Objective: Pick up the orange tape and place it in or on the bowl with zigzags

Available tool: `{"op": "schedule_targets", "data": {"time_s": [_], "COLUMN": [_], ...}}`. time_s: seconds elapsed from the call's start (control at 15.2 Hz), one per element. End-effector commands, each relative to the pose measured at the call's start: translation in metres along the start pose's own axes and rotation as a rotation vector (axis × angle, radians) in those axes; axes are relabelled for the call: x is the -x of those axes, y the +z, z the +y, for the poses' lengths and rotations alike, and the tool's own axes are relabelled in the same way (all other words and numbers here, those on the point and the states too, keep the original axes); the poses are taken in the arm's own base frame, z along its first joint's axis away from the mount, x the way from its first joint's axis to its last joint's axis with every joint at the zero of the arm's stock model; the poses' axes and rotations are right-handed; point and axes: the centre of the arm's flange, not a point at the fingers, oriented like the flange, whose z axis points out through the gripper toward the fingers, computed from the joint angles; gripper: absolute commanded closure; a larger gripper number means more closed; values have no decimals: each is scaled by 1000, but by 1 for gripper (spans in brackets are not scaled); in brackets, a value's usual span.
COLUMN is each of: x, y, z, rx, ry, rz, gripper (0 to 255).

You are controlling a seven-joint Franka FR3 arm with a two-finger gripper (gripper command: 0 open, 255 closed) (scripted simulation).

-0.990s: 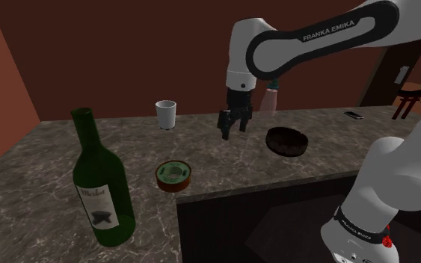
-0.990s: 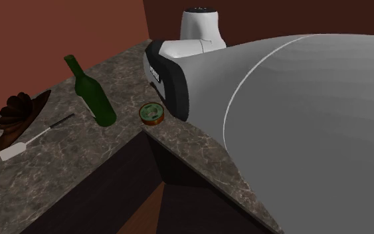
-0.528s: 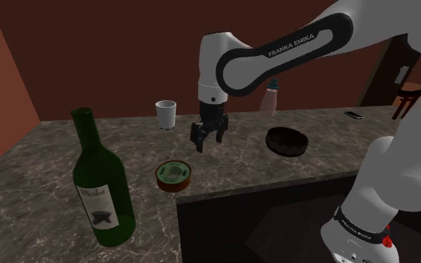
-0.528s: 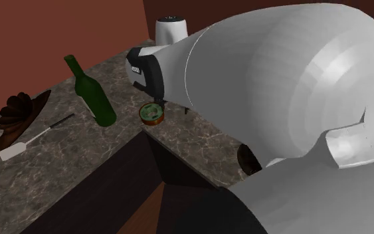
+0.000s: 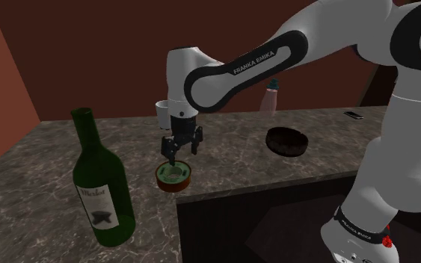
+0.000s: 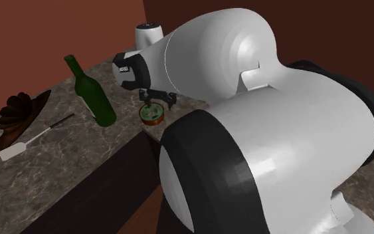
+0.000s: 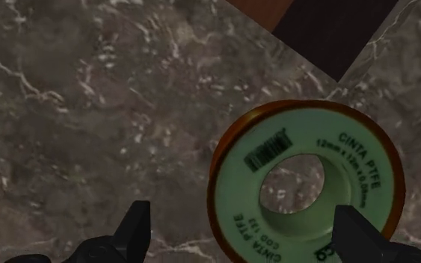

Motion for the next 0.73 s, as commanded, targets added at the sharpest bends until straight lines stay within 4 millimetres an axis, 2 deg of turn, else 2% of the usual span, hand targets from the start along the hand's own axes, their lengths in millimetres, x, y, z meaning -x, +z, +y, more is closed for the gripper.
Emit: {"op": "schedule_targets", "data": {"time_s": [0.0, 0.4, 0.66], "x": [-3, -3, -3], "y": [12, 41, 41], "z": [-3, -3, -3], "rx": [0, 0, 0], "ry": [0, 0, 0], "rz": [0, 0, 0], "gripper": [0, 0, 0]}}
